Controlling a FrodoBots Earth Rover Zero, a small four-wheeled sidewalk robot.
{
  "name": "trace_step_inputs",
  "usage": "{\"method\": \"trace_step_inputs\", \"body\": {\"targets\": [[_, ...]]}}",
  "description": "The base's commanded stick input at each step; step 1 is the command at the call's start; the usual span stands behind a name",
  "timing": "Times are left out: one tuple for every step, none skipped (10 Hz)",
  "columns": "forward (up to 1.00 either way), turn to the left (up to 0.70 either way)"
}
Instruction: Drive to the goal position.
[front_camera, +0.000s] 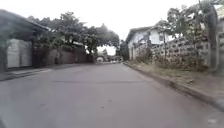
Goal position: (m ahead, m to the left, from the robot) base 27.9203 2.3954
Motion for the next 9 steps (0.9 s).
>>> {"method": "trace_step_inputs", "body": {"targets": [[1.0,0.03],[1.0,0.03],[1.0,0.0],[1.0,-0.29],[1.0,-0.09],[1.0,0.03],[1.0,0.03],[1.0,0.03],[1.0,0.03]]}}
